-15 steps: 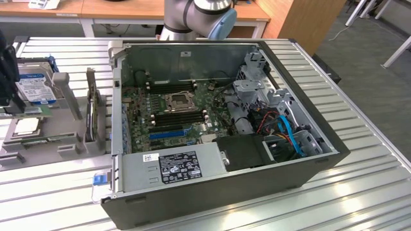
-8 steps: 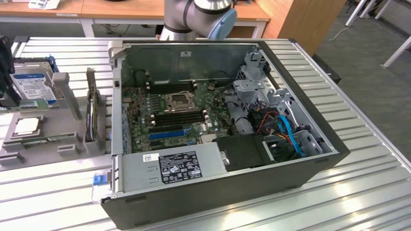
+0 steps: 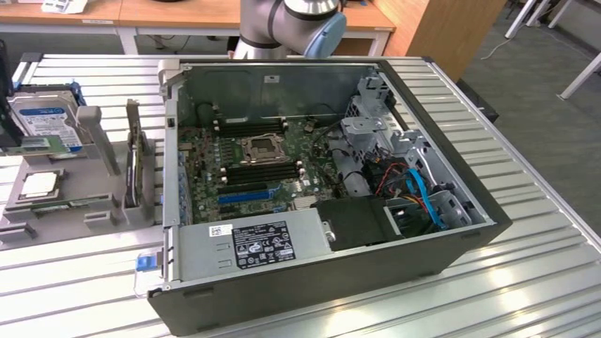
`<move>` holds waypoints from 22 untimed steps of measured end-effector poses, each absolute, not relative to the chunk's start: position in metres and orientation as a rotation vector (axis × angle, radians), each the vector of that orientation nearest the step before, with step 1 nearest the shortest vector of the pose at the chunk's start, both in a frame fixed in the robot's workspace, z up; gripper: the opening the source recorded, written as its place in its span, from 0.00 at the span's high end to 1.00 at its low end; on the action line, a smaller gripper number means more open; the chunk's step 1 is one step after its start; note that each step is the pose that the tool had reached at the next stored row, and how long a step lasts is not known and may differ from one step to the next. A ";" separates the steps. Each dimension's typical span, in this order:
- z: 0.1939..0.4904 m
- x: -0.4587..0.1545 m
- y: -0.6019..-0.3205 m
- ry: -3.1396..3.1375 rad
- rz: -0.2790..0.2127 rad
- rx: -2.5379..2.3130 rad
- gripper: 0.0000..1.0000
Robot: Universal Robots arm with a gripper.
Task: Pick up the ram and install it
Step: 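Pick up the ram and move it above insertion slot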
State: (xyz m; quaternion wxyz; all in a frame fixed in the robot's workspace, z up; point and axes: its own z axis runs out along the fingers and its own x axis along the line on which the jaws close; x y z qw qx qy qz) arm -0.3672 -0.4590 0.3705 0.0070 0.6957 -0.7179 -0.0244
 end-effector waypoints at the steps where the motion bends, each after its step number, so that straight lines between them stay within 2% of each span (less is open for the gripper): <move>1: 0.372 -0.367 -0.459 -2.245 -0.076 2.176 0.88; 22: 0.382 -0.361 -0.459 -2.245 -0.076 2.177 0.88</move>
